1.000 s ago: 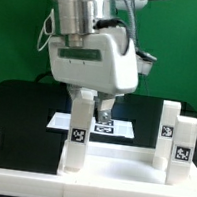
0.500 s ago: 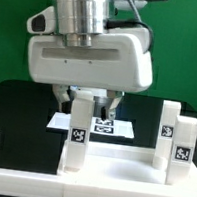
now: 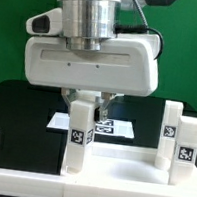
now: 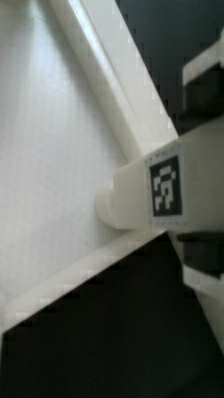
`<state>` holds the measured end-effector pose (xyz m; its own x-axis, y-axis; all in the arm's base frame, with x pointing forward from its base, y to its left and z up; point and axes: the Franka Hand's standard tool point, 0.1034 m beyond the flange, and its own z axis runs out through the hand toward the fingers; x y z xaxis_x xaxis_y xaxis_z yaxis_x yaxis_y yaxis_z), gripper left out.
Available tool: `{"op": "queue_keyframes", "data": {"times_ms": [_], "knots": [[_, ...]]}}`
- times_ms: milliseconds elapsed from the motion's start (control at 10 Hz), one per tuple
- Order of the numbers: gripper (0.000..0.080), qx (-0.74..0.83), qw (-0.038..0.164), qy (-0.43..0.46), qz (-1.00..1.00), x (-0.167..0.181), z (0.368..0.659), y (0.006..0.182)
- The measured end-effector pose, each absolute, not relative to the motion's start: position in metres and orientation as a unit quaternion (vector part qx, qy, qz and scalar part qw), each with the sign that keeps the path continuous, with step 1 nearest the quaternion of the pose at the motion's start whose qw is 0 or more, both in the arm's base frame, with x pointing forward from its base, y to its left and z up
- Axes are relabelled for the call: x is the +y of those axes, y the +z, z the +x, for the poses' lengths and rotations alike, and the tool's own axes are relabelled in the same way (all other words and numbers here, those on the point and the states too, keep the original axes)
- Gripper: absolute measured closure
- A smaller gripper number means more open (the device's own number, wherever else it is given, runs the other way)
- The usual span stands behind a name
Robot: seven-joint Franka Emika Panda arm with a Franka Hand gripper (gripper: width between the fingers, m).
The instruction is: Assemble desk
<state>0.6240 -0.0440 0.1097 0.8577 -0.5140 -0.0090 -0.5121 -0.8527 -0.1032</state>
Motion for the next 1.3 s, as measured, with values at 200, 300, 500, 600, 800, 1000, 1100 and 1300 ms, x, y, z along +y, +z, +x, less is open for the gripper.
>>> {"op": "queue_keyframes", "data": {"times_ms": [200, 300, 500, 600, 800, 1000, 1100, 1300], "knots": [[0.0506, 0.308, 0.051, -0.007, -0.950, -0.0438, 0.6239, 0.1095], [0.0506, 0.391, 0.054, 0.001, -0.919, -0.0415, 0.6244, 0.1092], [0.0508, 0.567, 0.068, 0.007, -0.821, -0.0382, 0.6299, 0.1082], [0.0508, 0.653, 0.084, 0.010, -0.752, -0.0378, 0.6315, 0.1078], [0.0508, 0.650, 0.089, 0.012, -0.755, -0.0372, 0.6309, 0.1076], [0.0412, 0.539, 0.085, 0.018, -0.838, -0.0387, 0.6300, 0.1108], [0.0240, 0.468, 0.087, 0.019, -0.879, -0.0404, 0.6316, 0.1132], [0.0155, 0.350, 0.089, 0.017, -0.932, -0.0407, 0.6290, 0.1128]]}}
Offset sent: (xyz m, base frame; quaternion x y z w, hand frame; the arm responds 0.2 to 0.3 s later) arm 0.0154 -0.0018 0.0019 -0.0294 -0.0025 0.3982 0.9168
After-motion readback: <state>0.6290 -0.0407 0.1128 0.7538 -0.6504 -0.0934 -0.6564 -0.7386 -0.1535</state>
